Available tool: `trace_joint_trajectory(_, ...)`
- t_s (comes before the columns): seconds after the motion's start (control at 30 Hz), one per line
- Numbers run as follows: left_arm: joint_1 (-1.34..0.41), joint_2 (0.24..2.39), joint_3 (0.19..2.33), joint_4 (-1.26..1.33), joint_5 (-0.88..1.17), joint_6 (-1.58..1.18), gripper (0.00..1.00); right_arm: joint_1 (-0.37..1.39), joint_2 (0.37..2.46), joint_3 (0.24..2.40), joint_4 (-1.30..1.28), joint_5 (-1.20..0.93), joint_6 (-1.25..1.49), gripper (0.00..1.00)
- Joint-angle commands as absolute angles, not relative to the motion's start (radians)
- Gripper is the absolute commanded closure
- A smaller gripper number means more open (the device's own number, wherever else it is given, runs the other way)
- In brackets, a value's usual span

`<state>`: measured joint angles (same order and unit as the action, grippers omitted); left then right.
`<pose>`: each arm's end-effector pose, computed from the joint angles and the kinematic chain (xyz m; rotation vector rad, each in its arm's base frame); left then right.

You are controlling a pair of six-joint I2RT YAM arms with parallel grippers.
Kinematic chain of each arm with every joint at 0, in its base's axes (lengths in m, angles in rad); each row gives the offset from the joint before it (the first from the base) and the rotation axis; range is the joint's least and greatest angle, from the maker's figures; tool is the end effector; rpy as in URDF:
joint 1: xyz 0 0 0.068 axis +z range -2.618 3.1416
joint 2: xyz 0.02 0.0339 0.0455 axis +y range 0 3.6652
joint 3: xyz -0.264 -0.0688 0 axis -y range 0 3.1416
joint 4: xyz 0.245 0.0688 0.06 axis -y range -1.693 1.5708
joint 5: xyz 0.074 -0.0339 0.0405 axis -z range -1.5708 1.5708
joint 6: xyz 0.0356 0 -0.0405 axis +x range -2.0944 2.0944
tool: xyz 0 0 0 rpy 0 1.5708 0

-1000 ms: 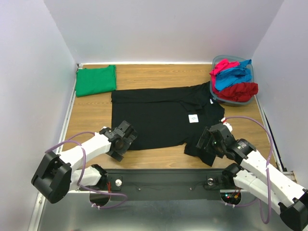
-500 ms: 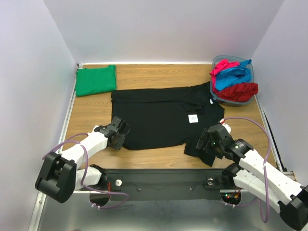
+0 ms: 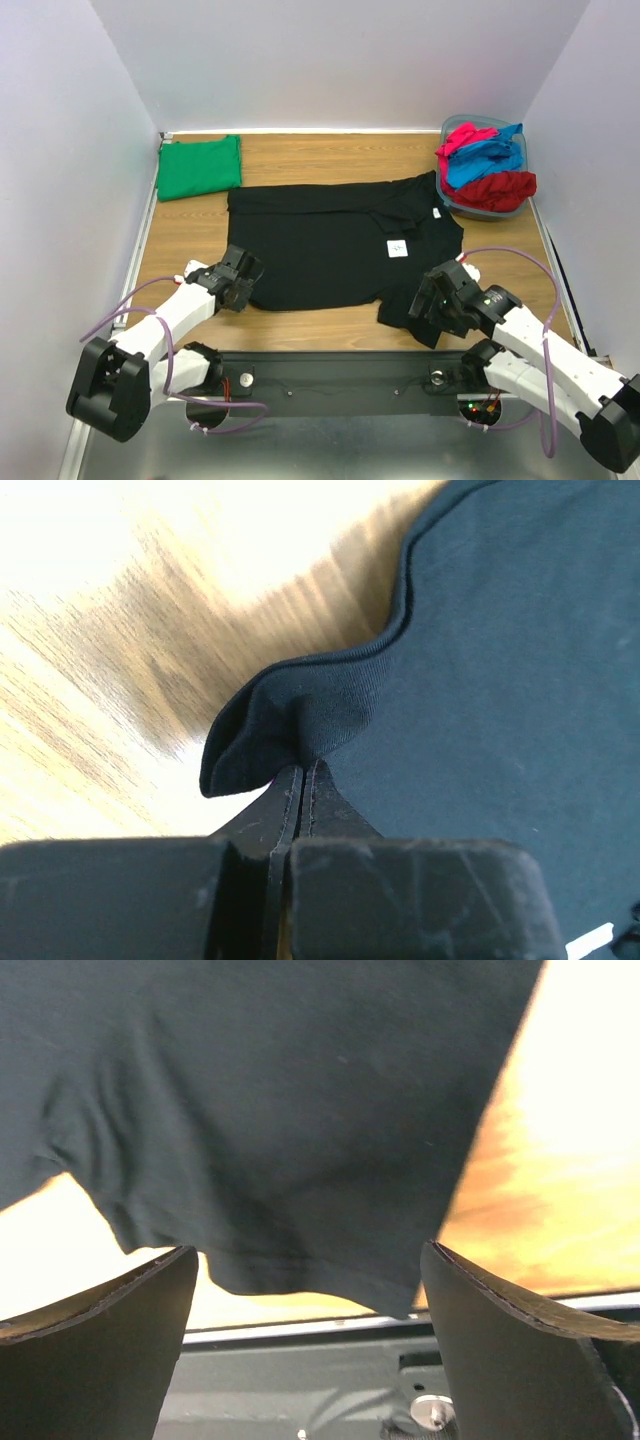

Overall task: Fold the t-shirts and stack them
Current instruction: Fold the tshirt

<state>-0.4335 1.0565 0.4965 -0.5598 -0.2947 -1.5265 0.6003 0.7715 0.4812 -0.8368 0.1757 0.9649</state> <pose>0.1647 -0.0648 0.1668 -1.4465 2.2053 -0.2843 0.1104 0.0680 0.1864 0.5409 2.6392 0.2602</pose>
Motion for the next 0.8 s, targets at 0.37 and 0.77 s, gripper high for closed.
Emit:
trace_joint_trajectory(0.37, -0.413, 1.003, 0.509, -0.641, -0.388, -1.486, 1.00, 0.753, 0.998, 0.483, -0.801, 0.152, 1.061, 0.20)
trace_joint_trajectory(0.77, -0.402, 0.997, 0.472, -0.591, -0.356, -1.456, 1.00, 0.781, 1.052, 0.532, -0.816, 0.247, 1.040, 0.90)
